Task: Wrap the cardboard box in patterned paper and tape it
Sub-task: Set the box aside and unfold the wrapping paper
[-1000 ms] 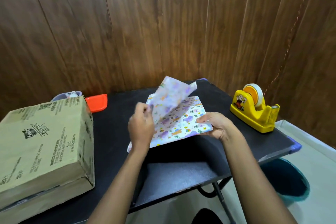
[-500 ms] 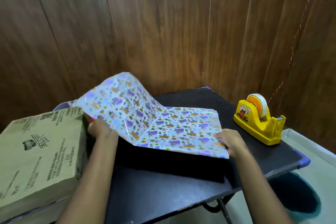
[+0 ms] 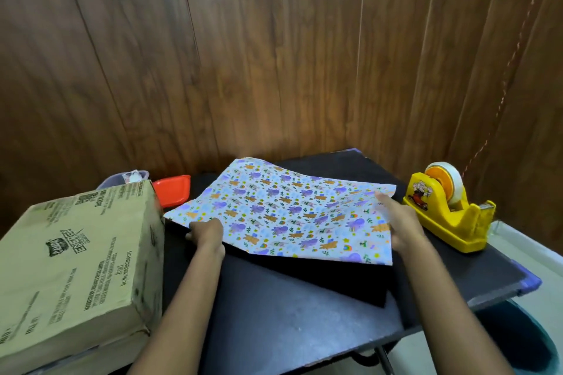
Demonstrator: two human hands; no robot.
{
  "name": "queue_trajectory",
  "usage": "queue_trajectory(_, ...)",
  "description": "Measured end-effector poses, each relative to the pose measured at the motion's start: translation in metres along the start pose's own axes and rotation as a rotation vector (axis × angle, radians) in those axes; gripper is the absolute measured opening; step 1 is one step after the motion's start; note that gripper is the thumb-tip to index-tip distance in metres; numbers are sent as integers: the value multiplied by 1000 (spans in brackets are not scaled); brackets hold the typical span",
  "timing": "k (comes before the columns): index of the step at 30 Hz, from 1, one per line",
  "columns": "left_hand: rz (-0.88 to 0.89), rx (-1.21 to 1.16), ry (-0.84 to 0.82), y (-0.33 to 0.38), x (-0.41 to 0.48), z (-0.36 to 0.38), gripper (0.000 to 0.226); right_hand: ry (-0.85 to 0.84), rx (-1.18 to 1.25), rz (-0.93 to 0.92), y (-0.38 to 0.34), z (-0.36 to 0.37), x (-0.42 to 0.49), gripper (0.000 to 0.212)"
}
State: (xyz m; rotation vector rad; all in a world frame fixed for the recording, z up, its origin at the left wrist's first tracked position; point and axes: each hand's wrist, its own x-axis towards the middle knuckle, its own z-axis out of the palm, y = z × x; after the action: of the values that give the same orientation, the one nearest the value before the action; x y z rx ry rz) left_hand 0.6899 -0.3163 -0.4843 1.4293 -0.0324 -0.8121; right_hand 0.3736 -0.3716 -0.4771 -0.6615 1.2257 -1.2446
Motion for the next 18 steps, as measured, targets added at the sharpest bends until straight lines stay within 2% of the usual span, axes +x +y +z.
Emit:
queue_trajectory(1,76,47,10,-2,4,-3,50,-33,1,105,-5,3,8,47)
queue_trajectory(2,147,83,10,-7,7,-5,52,-46,-53,156,-10,5,14,48)
queue_trajectory(3,187,100,10,-9,9,-7,53,-54,-126,203,-15,8,17,41)
queue_trajectory(5,287,101,31,-13,3,-12,52,-54,-254,169,-25,15,23,24)
queue_trajectory(8,455,39,91,-25,-8,-17,61,-65,-329,-45,-43,28,26,31)
queue_trajectory(11,496,-45,131,-42,-23,-11,69,-159,-320,-322,-64,47,8,33)
queue_trajectory(15,376,-6,70,-48,-44,1,61,-336,-293,-670,-105,73,-22,39)
queue_trajectory(18,231,36,-43,-34,-37,7,57,-526,-232,-789,-132,77,-53,45)
